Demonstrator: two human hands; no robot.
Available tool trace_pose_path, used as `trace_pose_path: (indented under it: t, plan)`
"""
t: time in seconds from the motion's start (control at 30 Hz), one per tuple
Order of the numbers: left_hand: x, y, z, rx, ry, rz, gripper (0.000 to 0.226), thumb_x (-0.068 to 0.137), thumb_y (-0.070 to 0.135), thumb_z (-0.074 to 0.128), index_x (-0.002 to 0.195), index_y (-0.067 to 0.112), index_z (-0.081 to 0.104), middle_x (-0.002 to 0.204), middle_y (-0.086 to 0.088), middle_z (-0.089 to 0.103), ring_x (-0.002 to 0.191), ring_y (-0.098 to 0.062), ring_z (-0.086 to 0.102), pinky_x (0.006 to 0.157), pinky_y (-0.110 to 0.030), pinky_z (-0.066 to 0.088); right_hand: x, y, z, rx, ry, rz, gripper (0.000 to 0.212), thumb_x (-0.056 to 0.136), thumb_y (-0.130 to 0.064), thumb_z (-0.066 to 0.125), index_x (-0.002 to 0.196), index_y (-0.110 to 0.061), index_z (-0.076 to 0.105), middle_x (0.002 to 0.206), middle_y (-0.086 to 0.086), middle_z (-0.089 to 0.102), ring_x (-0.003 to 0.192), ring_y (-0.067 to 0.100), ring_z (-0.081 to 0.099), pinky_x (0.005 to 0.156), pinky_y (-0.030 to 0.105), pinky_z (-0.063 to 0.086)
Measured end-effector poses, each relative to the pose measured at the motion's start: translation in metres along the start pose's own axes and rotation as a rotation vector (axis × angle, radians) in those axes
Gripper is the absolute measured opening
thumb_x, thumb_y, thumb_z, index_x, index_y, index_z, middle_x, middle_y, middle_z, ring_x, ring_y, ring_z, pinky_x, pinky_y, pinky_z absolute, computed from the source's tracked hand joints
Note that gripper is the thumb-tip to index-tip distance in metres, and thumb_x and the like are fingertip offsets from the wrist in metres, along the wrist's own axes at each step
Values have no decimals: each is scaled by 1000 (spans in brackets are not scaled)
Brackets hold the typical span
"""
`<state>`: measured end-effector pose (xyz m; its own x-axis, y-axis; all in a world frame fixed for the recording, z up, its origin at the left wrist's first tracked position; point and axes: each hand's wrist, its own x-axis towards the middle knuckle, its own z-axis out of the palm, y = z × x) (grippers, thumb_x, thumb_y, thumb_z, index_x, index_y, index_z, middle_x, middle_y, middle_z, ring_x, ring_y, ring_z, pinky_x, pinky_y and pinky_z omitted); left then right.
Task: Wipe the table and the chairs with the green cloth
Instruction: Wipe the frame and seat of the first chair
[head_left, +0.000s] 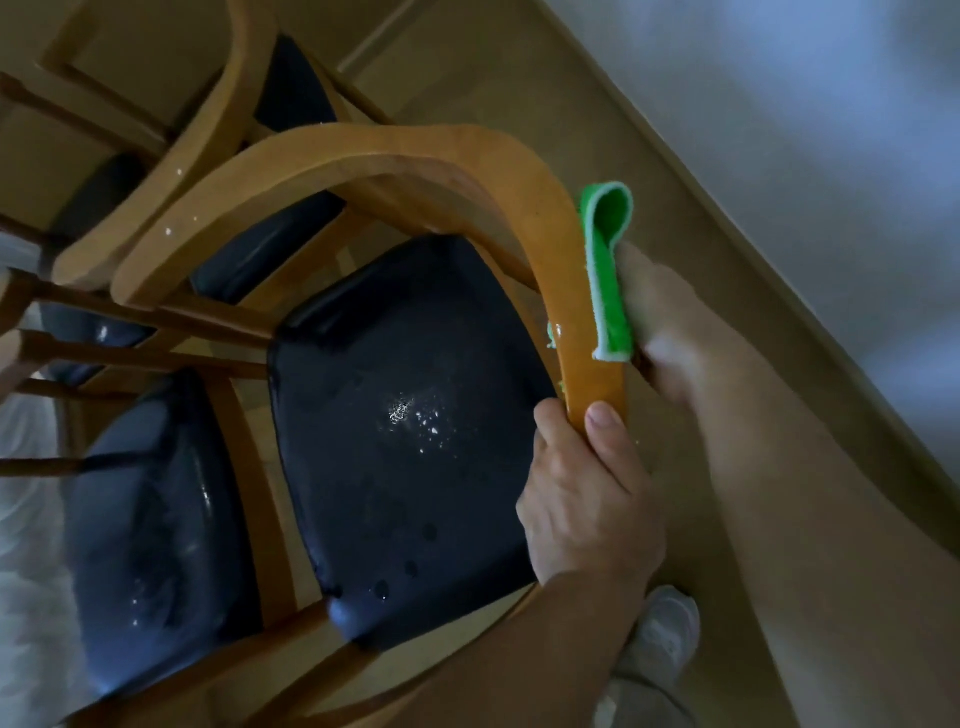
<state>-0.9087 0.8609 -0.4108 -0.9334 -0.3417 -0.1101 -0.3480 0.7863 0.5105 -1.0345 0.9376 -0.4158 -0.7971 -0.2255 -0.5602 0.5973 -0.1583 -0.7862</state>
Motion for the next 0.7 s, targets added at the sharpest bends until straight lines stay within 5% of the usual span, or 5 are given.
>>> trace_pose_path:
  t: [0.13,0.23,0.33,0.53,0.7]
  plan:
    - [1,1,-2,-14,-84,-57,27,89,52,21,95,31,37,76,14,43,65,-13,43,64,-30,27,-43,26,8,-176,174,-81,28,103,-25,42,112,-11,65,68,11,60,56,-7,60,83,31,53]
    - [4,-4,-7,102,-265,-129,23,90,35,46,107,23,54,77,15,32,93,-22,51,73,-26,26,-78,21,23,-315,144,-341,51,97,-50,37,142,-29,46,116,3,67,107,11,64,93,36,51]
    - [5,-6,-11,103,-322,-111,18,89,31,45,91,20,59,83,7,50,94,-26,54,73,-28,30,-78,5,42,-754,292,-517,54,100,-44,39,151,-30,29,161,-6,12,147,16,17,113,26,19]
    - [13,-19,-23,-547,-328,-118,51,76,76,30,92,32,52,82,11,61,77,-1,58,67,-21,49,-32,-33,57,-1414,380,-477,67,98,-27,50,154,-28,14,163,-6,-3,147,36,-1,115,54,21]
    - [36,-55,-36,-903,-707,-366,32,82,51,63,112,42,63,96,18,67,87,-1,65,70,-21,53,-13,-45,78,-1717,465,-450,85,86,-15,63,154,-25,14,162,3,9,146,41,-4,111,64,23]
